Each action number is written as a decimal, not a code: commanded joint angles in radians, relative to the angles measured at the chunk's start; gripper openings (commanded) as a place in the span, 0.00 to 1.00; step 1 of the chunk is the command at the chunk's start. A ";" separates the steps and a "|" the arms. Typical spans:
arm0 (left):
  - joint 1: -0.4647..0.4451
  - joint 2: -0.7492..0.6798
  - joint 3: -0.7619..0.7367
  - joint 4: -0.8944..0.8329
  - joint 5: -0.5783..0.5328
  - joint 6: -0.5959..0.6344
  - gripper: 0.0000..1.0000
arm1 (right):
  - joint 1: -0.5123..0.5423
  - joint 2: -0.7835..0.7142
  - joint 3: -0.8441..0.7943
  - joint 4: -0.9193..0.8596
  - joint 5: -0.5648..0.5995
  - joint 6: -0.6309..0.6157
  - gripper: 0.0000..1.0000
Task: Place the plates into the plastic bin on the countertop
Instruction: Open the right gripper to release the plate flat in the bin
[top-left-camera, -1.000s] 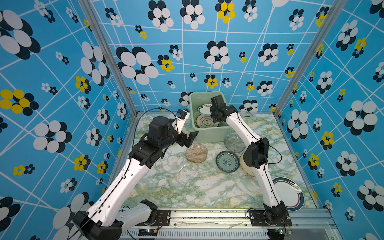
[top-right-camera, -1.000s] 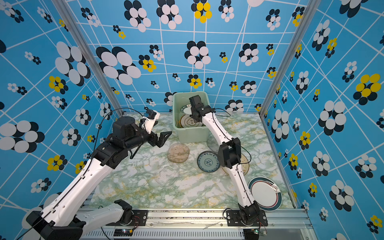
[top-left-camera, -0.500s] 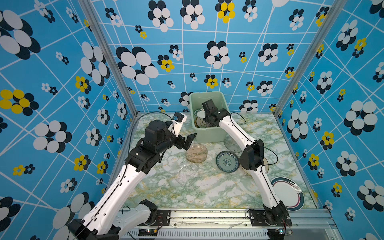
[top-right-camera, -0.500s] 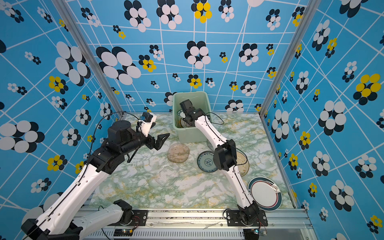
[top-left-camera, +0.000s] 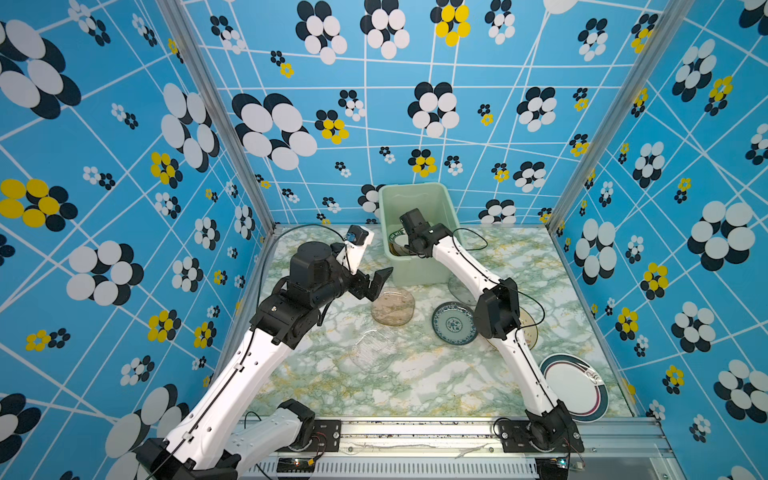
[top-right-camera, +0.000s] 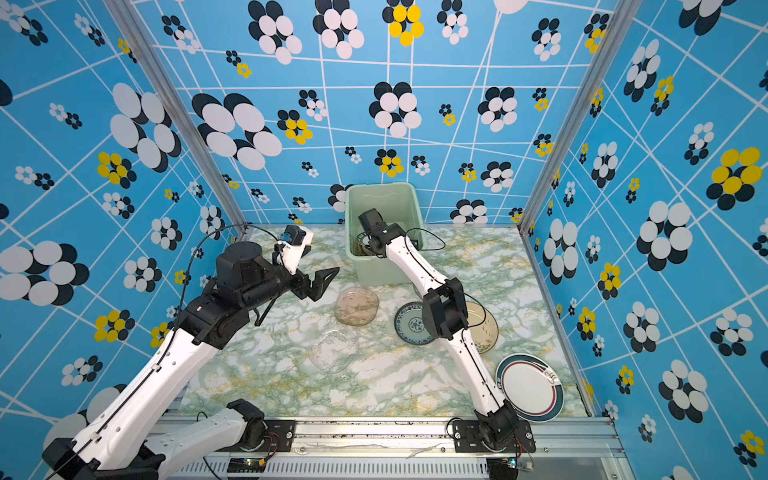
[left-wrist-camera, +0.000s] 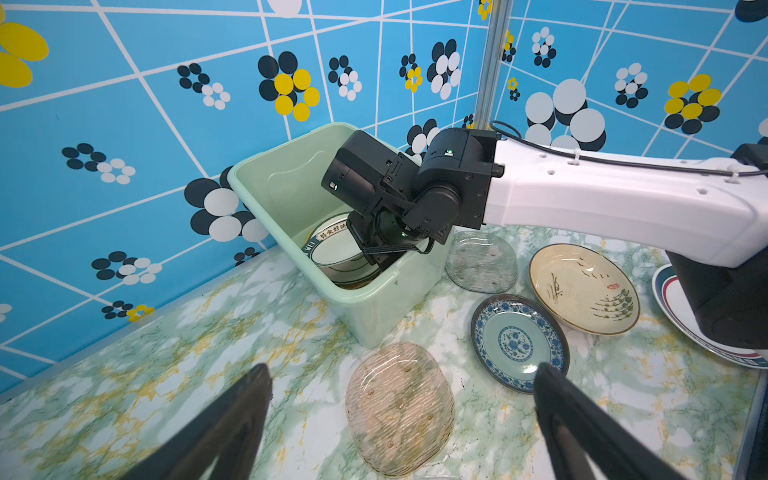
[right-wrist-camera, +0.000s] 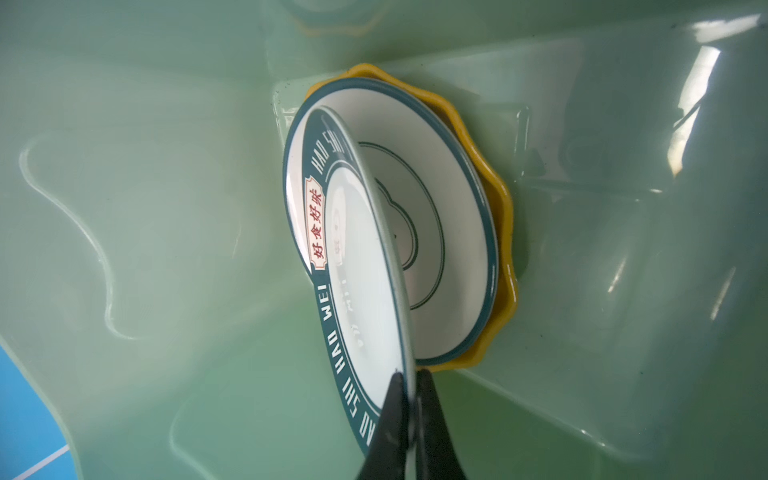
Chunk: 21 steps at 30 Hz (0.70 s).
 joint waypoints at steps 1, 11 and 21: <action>0.011 -0.001 -0.020 0.002 -0.016 0.017 0.99 | -0.007 0.010 0.023 -0.032 0.008 0.031 0.03; 0.023 0.000 -0.025 0.004 -0.019 0.018 0.99 | -0.006 0.015 -0.009 -0.072 -0.010 0.094 0.24; 0.031 0.007 -0.045 0.008 -0.033 0.007 0.99 | -0.010 0.023 -0.008 -0.138 -0.035 0.154 0.42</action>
